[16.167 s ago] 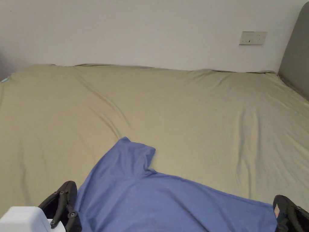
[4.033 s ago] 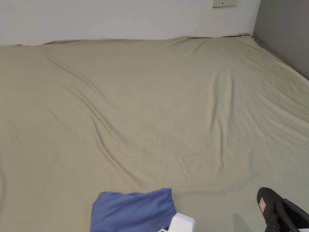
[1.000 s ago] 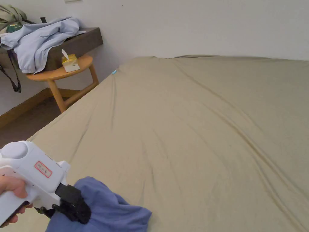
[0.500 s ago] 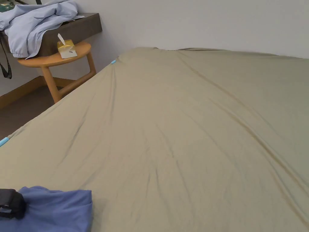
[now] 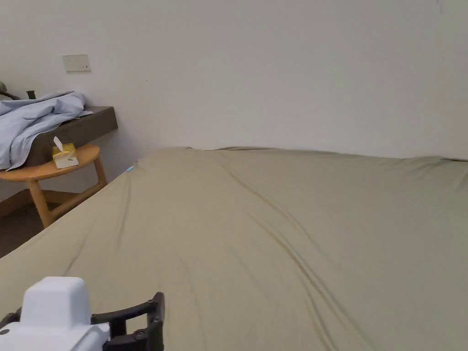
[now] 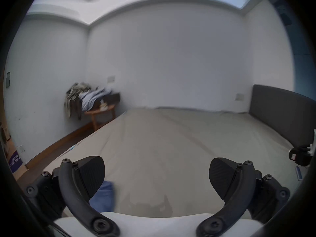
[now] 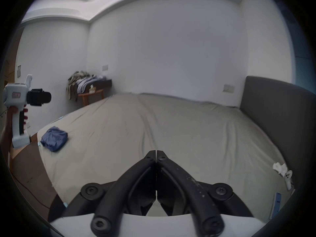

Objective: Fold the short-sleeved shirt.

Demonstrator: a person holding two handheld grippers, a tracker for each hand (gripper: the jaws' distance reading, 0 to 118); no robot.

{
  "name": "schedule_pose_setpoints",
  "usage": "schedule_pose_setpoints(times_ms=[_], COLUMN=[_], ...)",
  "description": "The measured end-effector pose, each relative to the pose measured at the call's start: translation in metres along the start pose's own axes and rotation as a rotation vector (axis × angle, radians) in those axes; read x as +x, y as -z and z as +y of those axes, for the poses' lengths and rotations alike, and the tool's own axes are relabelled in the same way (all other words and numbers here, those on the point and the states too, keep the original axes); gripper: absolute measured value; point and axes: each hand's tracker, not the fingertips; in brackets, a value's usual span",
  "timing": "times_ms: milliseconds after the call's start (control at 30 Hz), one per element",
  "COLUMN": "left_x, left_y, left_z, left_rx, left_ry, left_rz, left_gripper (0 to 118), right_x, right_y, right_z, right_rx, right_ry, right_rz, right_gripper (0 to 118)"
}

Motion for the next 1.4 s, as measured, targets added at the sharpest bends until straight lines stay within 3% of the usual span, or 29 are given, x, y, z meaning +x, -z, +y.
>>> schedule_pose_setpoints(times_ms=[133,267,400,600,667,733,767,800,867,1400], left_x=[0.102,0.171,0.208,0.224,0.224,0.222,0.223,0.223,0.225,0.224], left_y=[-0.03,-0.059,-0.072,-0.084,-0.086,-0.086,-0.085,-0.085,-0.086,-0.09], left_z=[-0.015,-0.031,-0.036,-0.036,-0.036,-0.037,-0.036,-0.036,-0.036,-0.04], left_rx=[0.066,0.163,0.232,0.258,0.253,0.255,0.253,0.247,0.257,0.249], left_ry=[-0.144,-0.181,-0.175,-0.092,-0.09,-0.095,-0.096,-0.091,-0.07,-0.089], left_rz=[-0.194,-0.227,-0.296,-0.259,-0.259,-0.258,-0.253,-0.249,-0.227,-0.213], left_gripper=[118,118,118,114,103,75,57,30,3,0], right_x=[0.032,0.057,0.065,0.069,0.07,0.068,0.067,0.068,0.067,0.057], right_y=[-0.047,-0.081,-0.094,-0.096,-0.094,-0.093,-0.091,-0.091,-0.089,-0.094], right_z=[-0.002,-0.017,-0.031,-0.043,-0.042,-0.042,-0.042,-0.042,-0.043,-0.041], right_rx=[0.139,0.264,0.318,0.346,0.353,0.362,0.365,0.365,0.362,0.368], right_ry=[0.01,-0.034,-0.051,-0.025,-0.001,-0.009,-0.017,-0.021,-0.029,-0.035], right_rz=[-0.11,-0.244,-0.314,-0.338,-0.343,-0.348,-0.36,-0.36,-0.359,-0.351], right_gripper=[3,3,3,3,3,3,3,3,3,3])
